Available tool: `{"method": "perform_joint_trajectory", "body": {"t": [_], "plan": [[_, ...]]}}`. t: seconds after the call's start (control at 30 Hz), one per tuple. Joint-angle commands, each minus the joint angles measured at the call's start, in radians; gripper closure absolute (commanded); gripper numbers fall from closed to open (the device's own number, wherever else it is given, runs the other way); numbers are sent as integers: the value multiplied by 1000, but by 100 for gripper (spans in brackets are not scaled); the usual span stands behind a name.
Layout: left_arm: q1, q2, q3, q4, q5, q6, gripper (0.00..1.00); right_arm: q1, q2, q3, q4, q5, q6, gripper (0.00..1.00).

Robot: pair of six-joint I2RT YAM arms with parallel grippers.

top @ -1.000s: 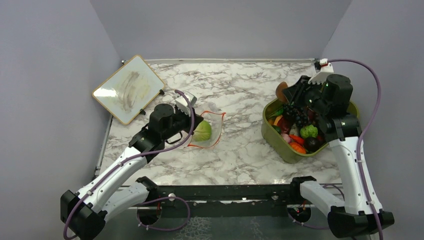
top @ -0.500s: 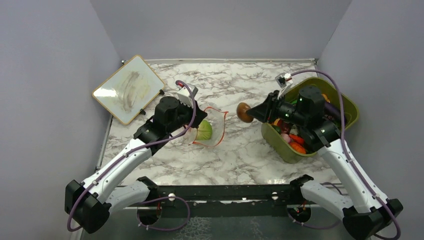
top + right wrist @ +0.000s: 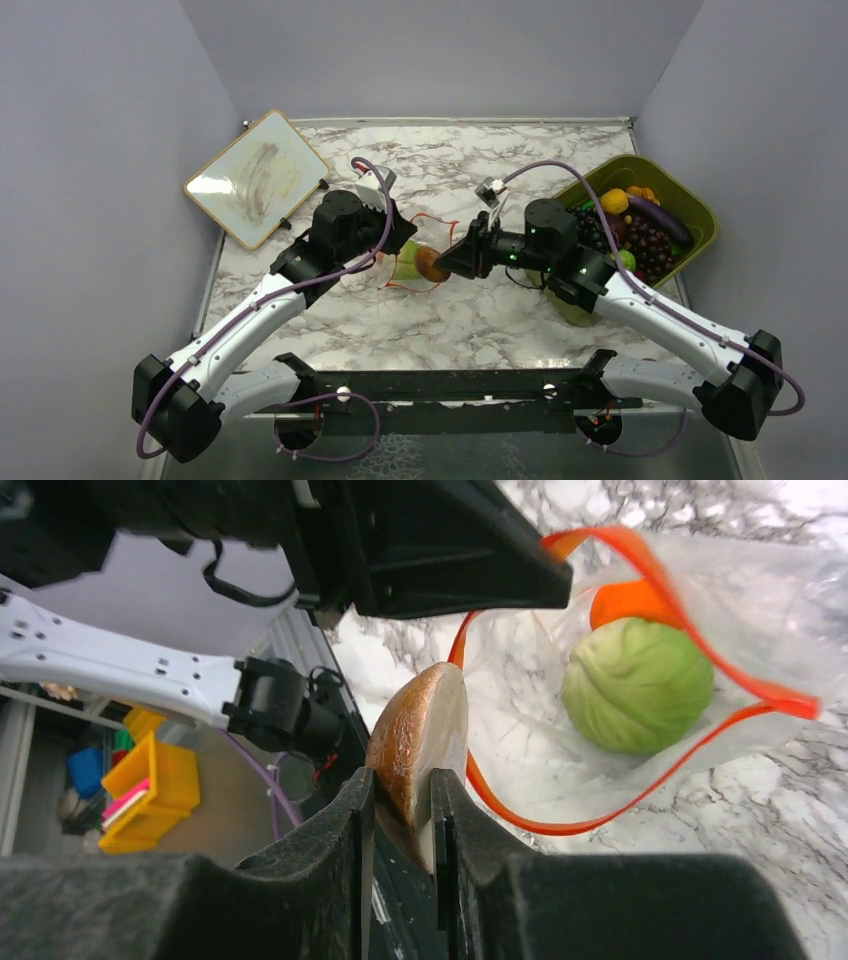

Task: Place the food in the zip-top bag and seal the zipper
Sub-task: Place the fake vegetable in the zipper food storage bag.

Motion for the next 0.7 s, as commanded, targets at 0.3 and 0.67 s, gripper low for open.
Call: {"method": "perform_joint_trajectory", "body": {"t": [0.3, 0.67], "plan": [[0, -54, 40, -17, 60, -13, 100, 66, 151, -87, 274, 265, -271, 94], [0, -66, 10, -13, 67, -4, 100, 78, 199, -215, 576, 107, -649, 94]]}}
